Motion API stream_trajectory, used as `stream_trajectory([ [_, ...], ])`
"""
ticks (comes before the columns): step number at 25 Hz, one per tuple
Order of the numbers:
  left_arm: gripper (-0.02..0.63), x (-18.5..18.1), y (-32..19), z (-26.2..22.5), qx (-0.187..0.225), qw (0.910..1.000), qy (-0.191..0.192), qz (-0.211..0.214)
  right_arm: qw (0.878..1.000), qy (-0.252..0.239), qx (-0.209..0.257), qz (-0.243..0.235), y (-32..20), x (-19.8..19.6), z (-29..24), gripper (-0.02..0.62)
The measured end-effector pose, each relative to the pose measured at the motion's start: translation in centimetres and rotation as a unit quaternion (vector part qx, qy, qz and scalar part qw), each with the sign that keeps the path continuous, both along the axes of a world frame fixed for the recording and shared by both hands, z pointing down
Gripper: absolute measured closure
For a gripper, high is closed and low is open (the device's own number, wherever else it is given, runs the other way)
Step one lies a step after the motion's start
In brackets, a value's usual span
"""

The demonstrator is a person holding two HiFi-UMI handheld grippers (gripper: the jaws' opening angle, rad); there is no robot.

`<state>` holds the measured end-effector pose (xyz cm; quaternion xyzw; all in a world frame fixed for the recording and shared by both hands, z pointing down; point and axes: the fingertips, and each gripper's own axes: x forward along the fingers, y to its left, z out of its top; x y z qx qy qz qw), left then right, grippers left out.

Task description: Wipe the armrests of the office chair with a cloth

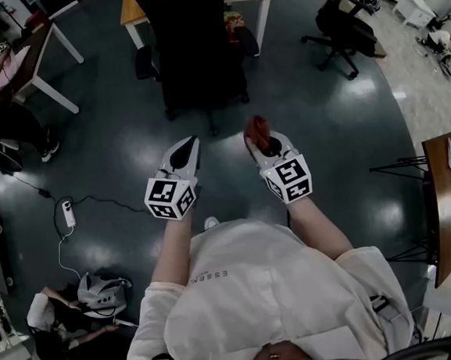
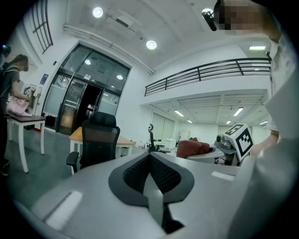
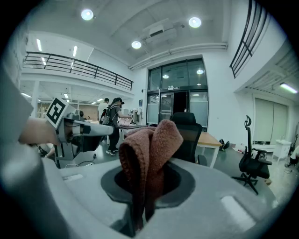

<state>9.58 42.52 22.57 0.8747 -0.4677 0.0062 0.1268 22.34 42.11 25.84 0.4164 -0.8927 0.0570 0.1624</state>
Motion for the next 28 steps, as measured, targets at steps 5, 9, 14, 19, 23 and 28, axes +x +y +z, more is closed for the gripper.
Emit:
stream_trajectory([
  [5, 0.589, 0.6, -0.3, -0.2, 0.003, 1.0, 0.001, -0.003, 1.0, 0.002, -0.002, 0.004, -0.4, 1.0, 0.0, 0.543],
  [9, 0.589, 0.8, -0.7, -0.3, 0.004, 1.0, 0.003, -0.007, 1.0, -0.002, -0.002, 0.008, -1.0, 1.5, -0.2, 0.543],
  [14, 0.589, 1.4, -1.1, 0.1, -0.001, 0.9999, 0.004, -0.011, 1.0, -0.01, -0.005, 0.009, -1.2, 2.2, 0.2, 0.541],
  [19, 0.589, 2.0, -1.4, 0.7, -0.004, 0.9998, 0.008, -0.015, 1.0, -0.016, -0.017, 0.01, -1.3, 3.0, 1.1, 0.541],
  [23, 0.589, 2.5, -1.4, 1.1, -0.008, 0.9997, 0.014, -0.019, 1.0, -0.011, -0.024, 0.013, -1.0, 3.9, 1.8, 0.541],
  [28, 0.589, 4.3, -3.5, 2.7, -0.02, 0.9996, 0.019, -0.002, 0.999, -0.006, -0.042, 0.023, -2.8, 4.9, 3.8, 0.541],
])
